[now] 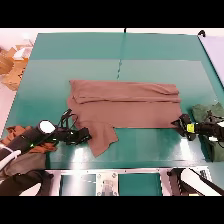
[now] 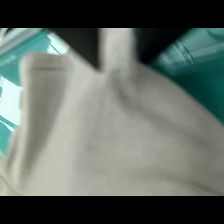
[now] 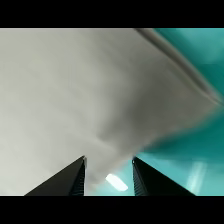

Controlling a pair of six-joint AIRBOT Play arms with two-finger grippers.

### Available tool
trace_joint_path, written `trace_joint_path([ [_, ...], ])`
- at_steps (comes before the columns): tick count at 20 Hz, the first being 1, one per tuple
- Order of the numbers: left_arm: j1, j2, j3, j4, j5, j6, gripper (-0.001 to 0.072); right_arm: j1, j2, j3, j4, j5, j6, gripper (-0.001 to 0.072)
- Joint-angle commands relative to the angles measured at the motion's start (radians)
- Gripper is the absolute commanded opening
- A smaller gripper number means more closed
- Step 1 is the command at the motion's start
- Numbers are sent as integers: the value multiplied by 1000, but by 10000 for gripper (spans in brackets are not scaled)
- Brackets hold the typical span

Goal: Fold the shirts.

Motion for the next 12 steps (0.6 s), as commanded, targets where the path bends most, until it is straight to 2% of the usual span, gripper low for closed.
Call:
trace_joint_path([
  [1, -11, -34, 16, -40, 73, 62, 36, 31, -72, -10, 114, -100, -59, 350],
  [2, -11, -34, 39, -22, 58, 61, 23, 38, -74, -9, 128, -121, -60, 320],
  [3, -8, -34, 66, 11, 29, 60, 22, 37, -74, 0, 134, -117, -73, 102],
  [4, 7, -34, 101, 56, -29, 60, 22, 35, -73, 19, 130, -89, -114, 15],
  [7, 53, -5, 191, 193, -235, 55, 21, 34, -63, 85, 57, 42, -132, 13],
  [10, 54, 95, 266, 373, -401, -30, 21, 35, -5, 131, -101, 162, -28, 13],
  [12, 54, 170, 307, 445, -494, -56, 21, 35, 48, 138, -194, 218, 25, 13],
])
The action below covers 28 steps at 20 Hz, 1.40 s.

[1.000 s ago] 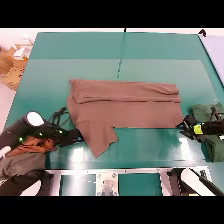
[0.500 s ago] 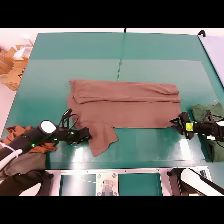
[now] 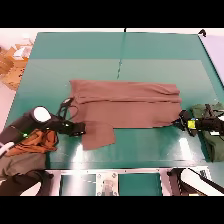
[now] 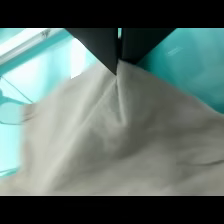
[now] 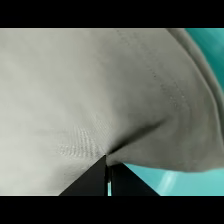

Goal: Fold the shirts.

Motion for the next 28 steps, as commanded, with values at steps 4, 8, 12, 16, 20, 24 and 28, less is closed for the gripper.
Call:
trace_joint_path([
  [4, 5, 125, 163, 191, -267, -71, 21, 2, 134, 43, -145, 178, 84, 13],
  [8, 5, 117, 286, 241, -216, -71, 21, 2, 144, 143, -108, 192, 90, 14],
  [12, 5, -5, 417, 297, -153, -66, 22, 85, 90, 281, -48, 126, 89, 14],
  [16, 13, -217, 582, 303, -117, -40, 22, 183, -87, 419, -48, 58, 100, 14],
  [20, 57, -437, 779, 318, -105, -31, 22, 217, -293, 539, -34, 5, 103, 14],
  [24, 67, -657, 933, 311, -37, 20, 23, 234, -475, 631, 5, -60, 100, 16],
  [28, 112, -747, 1025, 322, 16, -51, 720, 209, -529, 742, 26, -87, -1, 316],
])
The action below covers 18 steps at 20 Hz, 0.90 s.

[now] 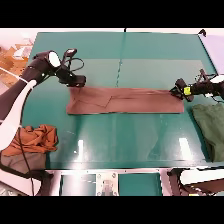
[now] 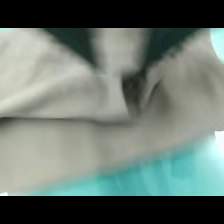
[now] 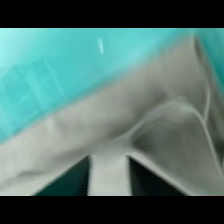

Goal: Fold the shirts.

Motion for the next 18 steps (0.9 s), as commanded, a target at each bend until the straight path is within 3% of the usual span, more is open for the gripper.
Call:
trace_joint_path([
  [1, 53, -72, 100, 4, 12, -60, 714, -43, -51, 122, 8, 39, -133, 337],
  [2, 80, -72, 133, 5, -32, -62, 713, -79, -51, 162, -8, 105, -169, 348],
  [4, 130, -72, 182, 0, -117, -65, 713, -145, -52, 187, -20, 188, -225, 491],
  [6, 158, -72, 203, -9, -180, -66, 713, -192, -73, 183, -20, 277, -297, 515],
  [7, 164, -72, 203, -10, -203, -65, 713, -206, -93, 180, -20, 311, -330, 563],
  [13, 163, -72, 203, -84, -252, -64, 713, -206, -240, 184, 2, 354, -450, 572],
  [18, 163, -72, 203, -145, -251, -51, 712, -204, -376, 274, 9, 375, -456, 544],
])
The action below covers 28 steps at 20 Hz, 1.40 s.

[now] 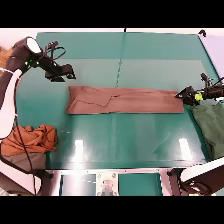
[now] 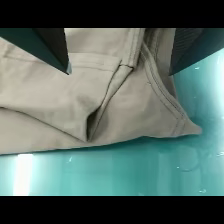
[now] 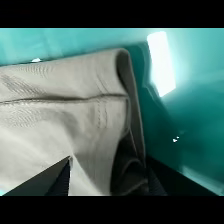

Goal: Fold the shirts.

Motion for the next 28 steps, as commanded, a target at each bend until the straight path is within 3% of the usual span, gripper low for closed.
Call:
trace_joint_path([
  [1, 1, 0, 1, -69, -8, 22, 712, 3, -106, 73, -16, 48, -22, 406],
  [3, 1, -1, 1, -122, -8, 36, 712, 6, -152, 111, -16, 124, -35, 280],
  [6, 1, -1, 1, -195, 9, 61, 690, 14, -165, 112, -16, 125, -63, 15],
  [8, 1, -1, 1, -260, 33, 114, 186, 15, -164, 124, -16, 134, -63, 13],
  [9, -3, -2, 1, -305, 47, 137, 23, 14, -161, 137, -16, 149, -61, 13],
  [13, -121, -14, -2, -321, 143, 175, 22, 16, -82, 187, -9, 196, -19, 11],
  [22, -591, -252, 3, -353, 454, 186, 22, 29, 297, 190, 21, 312, 107, 12],
  [25, -657, -301, 26, -414, 547, 185, 22, 63, 404, 190, 64, 348, 139, 12],
  [28, -675, -353, 71, -468, 552, 185, 22, 109, 475, 191, 108, 358, 164, 13],
])
